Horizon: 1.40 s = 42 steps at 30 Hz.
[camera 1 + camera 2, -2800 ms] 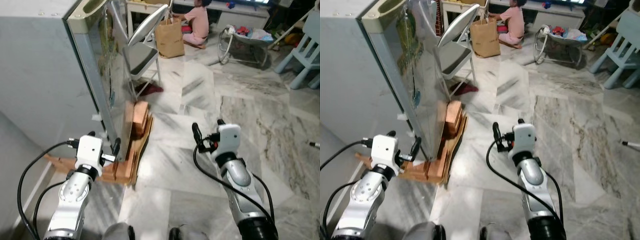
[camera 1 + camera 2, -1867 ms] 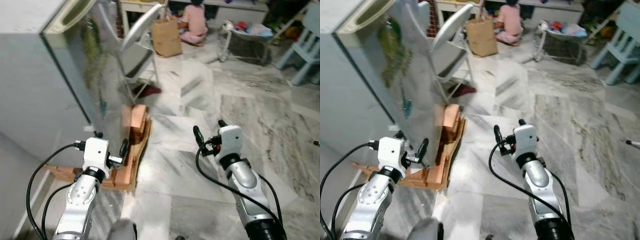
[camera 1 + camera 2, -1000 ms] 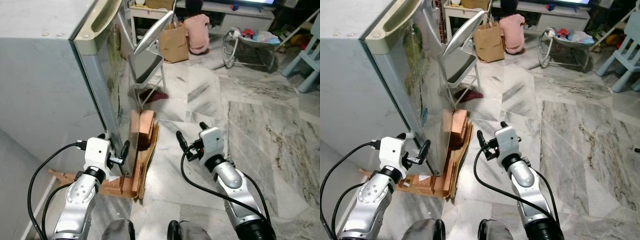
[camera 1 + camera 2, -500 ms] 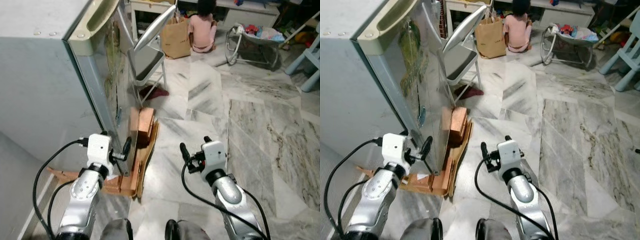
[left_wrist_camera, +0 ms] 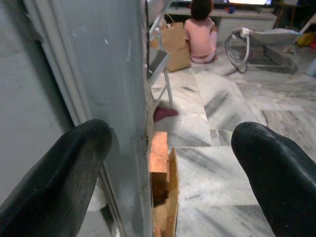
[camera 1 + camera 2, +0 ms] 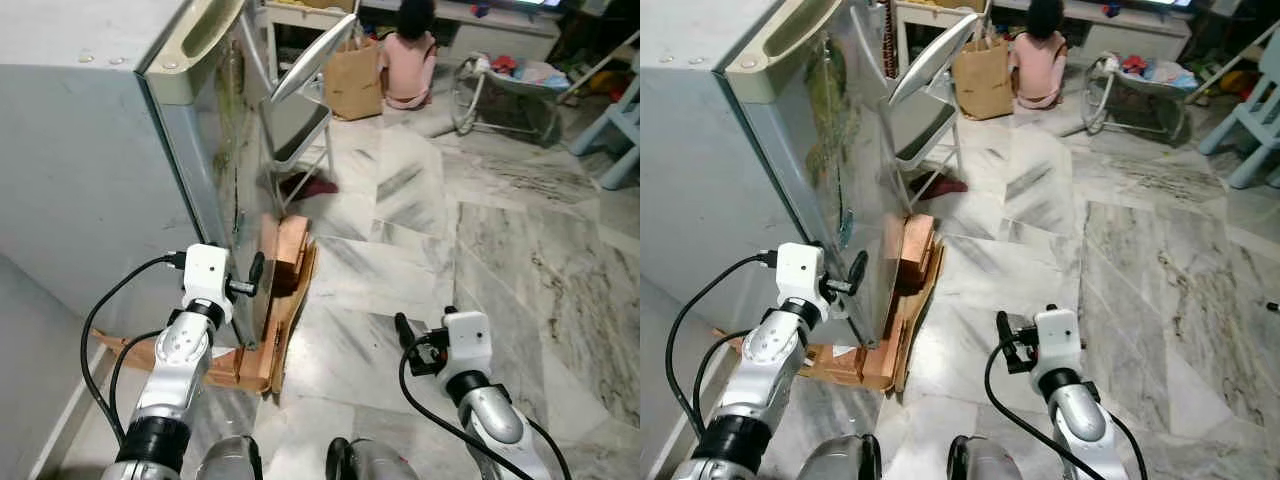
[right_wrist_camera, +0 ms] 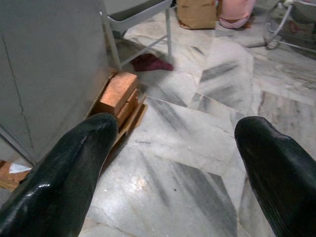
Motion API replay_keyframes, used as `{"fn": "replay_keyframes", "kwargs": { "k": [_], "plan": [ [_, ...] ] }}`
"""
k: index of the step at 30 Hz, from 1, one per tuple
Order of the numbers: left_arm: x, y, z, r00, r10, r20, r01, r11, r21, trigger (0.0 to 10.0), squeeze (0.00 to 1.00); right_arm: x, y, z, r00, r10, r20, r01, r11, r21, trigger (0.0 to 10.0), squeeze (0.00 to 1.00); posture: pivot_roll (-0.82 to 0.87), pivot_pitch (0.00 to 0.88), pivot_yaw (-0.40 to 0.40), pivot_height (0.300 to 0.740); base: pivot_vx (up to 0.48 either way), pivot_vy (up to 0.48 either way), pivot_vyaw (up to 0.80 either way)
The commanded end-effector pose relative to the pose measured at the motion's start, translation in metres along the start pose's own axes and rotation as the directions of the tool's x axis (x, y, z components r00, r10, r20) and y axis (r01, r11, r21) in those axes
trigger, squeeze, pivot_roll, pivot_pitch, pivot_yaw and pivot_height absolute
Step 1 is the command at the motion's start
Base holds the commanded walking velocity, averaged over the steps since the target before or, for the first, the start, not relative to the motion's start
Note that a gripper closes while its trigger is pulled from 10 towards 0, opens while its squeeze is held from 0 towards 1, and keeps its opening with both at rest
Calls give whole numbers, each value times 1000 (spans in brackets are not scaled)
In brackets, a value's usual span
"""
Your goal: Restocking fridge
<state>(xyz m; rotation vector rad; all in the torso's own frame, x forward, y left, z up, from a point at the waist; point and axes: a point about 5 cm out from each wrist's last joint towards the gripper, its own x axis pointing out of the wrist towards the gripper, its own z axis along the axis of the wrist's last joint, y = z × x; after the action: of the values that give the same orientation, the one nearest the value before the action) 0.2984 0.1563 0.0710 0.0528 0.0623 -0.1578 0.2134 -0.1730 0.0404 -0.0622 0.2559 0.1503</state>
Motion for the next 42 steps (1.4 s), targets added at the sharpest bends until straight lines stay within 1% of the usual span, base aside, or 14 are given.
{"fn": "replay_keyframes", "kwargs": {
  "k": [1, 8, 12, 16, 29, 32, 33, 34, 36, 37, 38, 40, 41, 42],
  "plan": [
    [1, 4, 2, 1000, 18, 10, -18, 1000, 9, 10000, 0, -1, -1, 3, 1000, 2, 5, -2, 1000, 3, 10000, 0, 19, 104, -85, 740, 0, 0, 0],
    [3, 1, 0, 1000, 6, 8, -6, 1000, 18, 10000, 0, -1, 3, 4, 999, 36, 1, -36, 999, 17, 10000, 0, 9, 112, -58, 740, 0, 0, 0],
    [-7, -3, -6, 1000, -22, -3, 22, 1000, 8, 10000, 0, 1, 3, 5, 999, 32, 5, -32, 999, 15, 10000, 0, 12, 119, -47, 740, 0, 0, 0],
    [-9, -6, -11, 1000, -26, -14, 26, 1000, 11, 10000, 0, 3, 3, 4, 1000, 26, 2, -26, 999, 19, 10000, 0, 18, 124, -49, 740, 0, 0, 0],
    [23, -12, 7, 1000, -18, 10, 18, 999, 37, 10000, 0, -1, -1, 1, 1000, 18, -17, -18, 1000, 7, 10000, 0, 2, 121, -49, 740, 0, 0, 0],
    [32, -35, 18, 990, -134, 44, 130, 988, 78, 10000, 0, -7, -10, -4, 999, -29, -44, 28, 1000, -10, 10000, 0, 3, 120, -49, 740, 0, 0, 0],
    [32, -53, 25, 966, -249, 74, 238, 963, 127, 10000, 0, -8, -12, -5, 998, -43, -50, 42, 999, -17, 10000, 0, 4, 121, -51, 740, 0, 0, 0],
    [31, -62, 27, 949, -302, 85, 288, 947, 144, 10000, 0, -8, -12, -5, 998, -48, -52, 47, 999, -19, 10000, 0, 5, 120, -53, 740, 0, 0, 0],
    [24, -90, 31, 871, -482, 93, 455, 864, 217, 10000, 0, -9, -13, -7, 997, -48, -62, 48, 999, -13, 10000, 0, 5, 118, -54, 740, 0, 0, 0],
    [22, -98, 31, 844, -529, 90, 497, 834, 239, 10000, 0, -9, -13, -7, 997, -47, -65, 46, 999, -11, 10000, 0, 5, 118, -54, 740, 0, 0, 0],
    [13, -118, 31, 782, -618, 82, 585, 772, 249, 10000, 0, -8, -13, -7, 997, -43, -64, 43, 999, -9, 10000, 0, 2, 117, -51, 740, 0, 0, 0],
    [2, -144, 30, 693, -718, 70, 684, 685, 253, 10000, 0, -7, -12, -7, 998, -34, -58, 33, 999, -11, 10000, 0, -1, 117, -51, 740, 0, 0, 0],
    [2, -144, 30, 693, -718, 70, 684, 685, 253, 10000, 0, -7, -12, -7, 998, -34, -58, 33, 999, -11, 10000, 0, -1, 117, -51, 740, 0, 0, 0],
    [-2, -151, 30, 672, -737, 73, 704, 666, 247, 10000, 0, -7, -12, -7, 998, -32, -55, 32, 999, -11, 10000, 0, 1, 117, -50, 740, 0, 0, 0]
  ]
}}
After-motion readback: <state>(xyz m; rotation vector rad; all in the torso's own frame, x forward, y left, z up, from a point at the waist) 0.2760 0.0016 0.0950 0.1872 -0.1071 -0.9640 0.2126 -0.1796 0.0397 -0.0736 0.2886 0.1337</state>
